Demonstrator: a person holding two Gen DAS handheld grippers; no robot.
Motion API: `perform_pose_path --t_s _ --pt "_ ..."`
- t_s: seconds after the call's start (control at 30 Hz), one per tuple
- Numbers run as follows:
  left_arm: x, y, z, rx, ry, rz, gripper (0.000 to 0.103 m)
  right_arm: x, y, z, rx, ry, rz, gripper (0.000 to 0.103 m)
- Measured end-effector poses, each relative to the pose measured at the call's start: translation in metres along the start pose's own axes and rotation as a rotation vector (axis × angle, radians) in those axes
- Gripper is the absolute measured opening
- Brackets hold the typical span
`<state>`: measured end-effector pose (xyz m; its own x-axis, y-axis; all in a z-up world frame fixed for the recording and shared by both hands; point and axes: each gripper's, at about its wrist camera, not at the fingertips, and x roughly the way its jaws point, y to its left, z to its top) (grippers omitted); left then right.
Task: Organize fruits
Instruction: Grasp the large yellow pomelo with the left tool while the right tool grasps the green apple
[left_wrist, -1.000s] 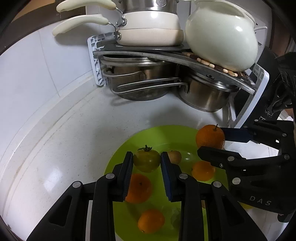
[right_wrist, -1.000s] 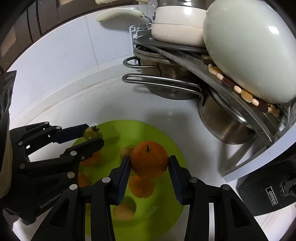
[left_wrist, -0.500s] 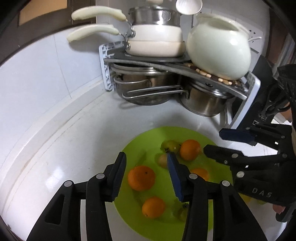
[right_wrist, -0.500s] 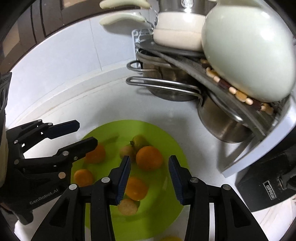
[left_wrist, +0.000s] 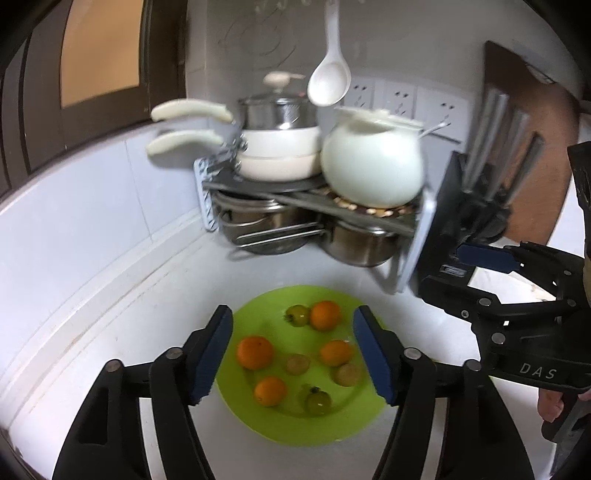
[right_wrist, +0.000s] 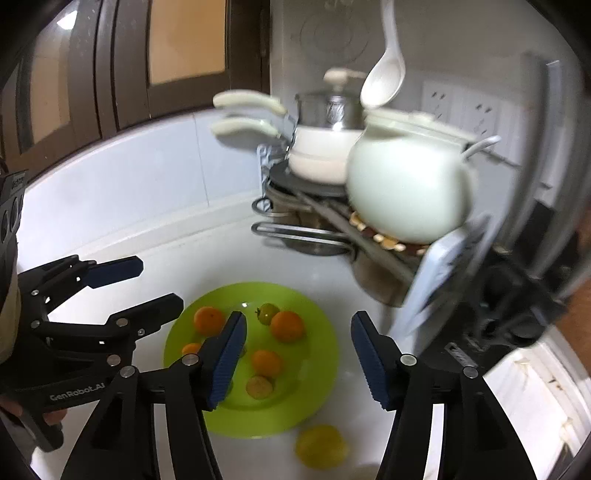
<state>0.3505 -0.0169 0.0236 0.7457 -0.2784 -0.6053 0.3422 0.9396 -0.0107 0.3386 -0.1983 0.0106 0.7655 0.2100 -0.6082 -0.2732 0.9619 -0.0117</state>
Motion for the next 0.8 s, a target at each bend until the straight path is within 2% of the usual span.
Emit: perform_pose_path --t_s 0.43,0.8 --pt "-0.040 -0.053 -0.010 0.083 -0.066 -0.070 0.085 -0.072 -0.034 -0.031 0.037 -0.083 -0.138 0.073" --pt "-0.047 -0.090 -0.020 0.191 -0.093 -0.129 0.089 -0.098 -0.051 -0.065 0.100 -0.063 -0.179 0.077"
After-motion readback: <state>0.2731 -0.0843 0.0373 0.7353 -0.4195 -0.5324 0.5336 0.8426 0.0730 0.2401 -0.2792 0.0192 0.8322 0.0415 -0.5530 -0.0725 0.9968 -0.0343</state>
